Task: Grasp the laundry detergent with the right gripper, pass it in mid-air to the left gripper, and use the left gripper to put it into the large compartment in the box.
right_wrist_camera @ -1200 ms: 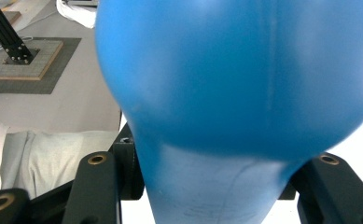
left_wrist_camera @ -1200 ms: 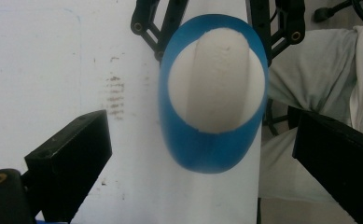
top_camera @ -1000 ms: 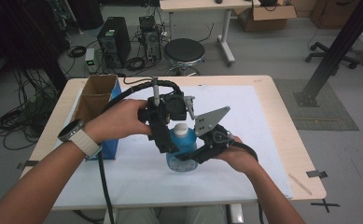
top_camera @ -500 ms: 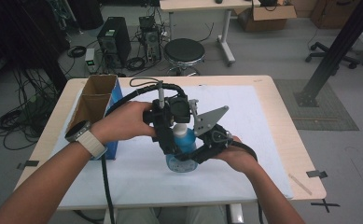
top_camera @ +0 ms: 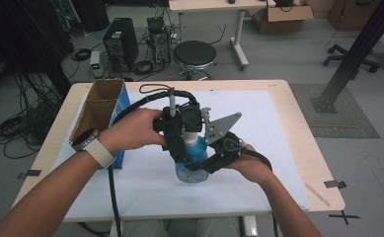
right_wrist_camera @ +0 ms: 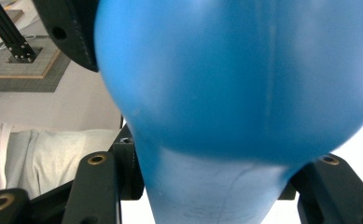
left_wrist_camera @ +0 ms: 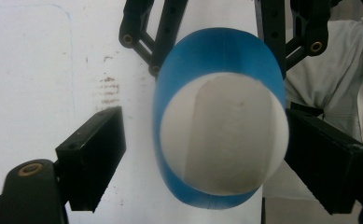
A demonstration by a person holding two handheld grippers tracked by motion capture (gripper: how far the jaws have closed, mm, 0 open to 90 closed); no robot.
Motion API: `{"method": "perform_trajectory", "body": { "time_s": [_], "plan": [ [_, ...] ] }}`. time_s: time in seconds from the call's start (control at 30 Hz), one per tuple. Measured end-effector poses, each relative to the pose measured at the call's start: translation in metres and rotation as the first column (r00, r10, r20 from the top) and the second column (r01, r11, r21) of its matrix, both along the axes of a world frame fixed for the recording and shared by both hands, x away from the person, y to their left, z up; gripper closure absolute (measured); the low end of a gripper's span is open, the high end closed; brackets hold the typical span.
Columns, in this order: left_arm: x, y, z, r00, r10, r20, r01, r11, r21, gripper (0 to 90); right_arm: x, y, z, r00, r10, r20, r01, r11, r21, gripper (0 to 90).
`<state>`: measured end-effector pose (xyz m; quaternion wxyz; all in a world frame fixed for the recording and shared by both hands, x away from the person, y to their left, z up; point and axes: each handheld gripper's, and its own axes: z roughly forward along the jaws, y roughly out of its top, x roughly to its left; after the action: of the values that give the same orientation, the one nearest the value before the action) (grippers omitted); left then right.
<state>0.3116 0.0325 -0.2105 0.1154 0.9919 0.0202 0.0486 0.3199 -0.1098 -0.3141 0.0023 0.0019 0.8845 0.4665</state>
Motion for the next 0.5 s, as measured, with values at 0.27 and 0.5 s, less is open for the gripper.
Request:
{"method": "perform_trajectory", "body": {
  "time_s": [0.27,0.5],
  "plan": [
    [0.0001,-0.0005,-0.0004,1.0,-0.004,0.0,0.004,1.0,0.0,20.0,0.0003,-0.0002,-0.0002,1.0,-0.003,-0.001,0.003,1.0,0.001,44.2],
    [0.0006,-0.0009,-0.0024,1.0,-0.004,-0.002,0.004,1.0,0.004,22.8,-0.0001,0.0003,0.0009,1.0,0.0,-0.002,0.0,1.0,0.003,44.1]
  ]
}}
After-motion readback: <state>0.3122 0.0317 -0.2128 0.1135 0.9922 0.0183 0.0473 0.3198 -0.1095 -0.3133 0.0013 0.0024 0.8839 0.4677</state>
